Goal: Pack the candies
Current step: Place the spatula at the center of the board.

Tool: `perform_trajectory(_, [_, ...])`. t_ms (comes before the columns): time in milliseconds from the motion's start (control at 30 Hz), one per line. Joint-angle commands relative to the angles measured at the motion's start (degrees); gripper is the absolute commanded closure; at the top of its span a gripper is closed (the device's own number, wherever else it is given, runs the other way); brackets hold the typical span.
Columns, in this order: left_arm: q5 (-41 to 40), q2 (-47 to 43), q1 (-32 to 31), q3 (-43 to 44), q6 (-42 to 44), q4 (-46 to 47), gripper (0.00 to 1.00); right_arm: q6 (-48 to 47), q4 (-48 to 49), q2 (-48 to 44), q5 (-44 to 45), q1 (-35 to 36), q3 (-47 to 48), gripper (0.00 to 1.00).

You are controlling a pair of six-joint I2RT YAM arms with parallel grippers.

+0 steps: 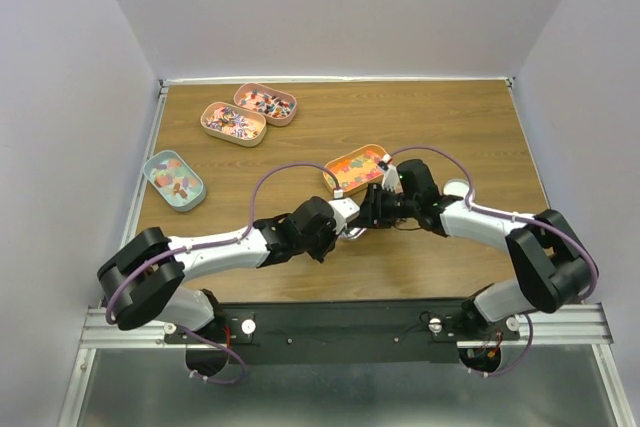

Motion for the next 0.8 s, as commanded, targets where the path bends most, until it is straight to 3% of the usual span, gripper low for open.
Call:
perform_trajectory(0, [0.9,1.6,-0.5,1.5,0.5,1.3,1.00,1.6,2.0,2.8,5.7,0.8,-0.8,0.55])
perform_trajectory(200, [0.9,3.1,-0.5,2.5,0.5,0.4,1.00,2.6,1.9,5.7,8.4,1.0,-0.4,0.53])
perform_trajectory(767, [0.9,-5.7,0.0,-0.4,0.5,0.3,1.00,3.0,-3.8,10.6,17.8,2.8,0.5,0.47])
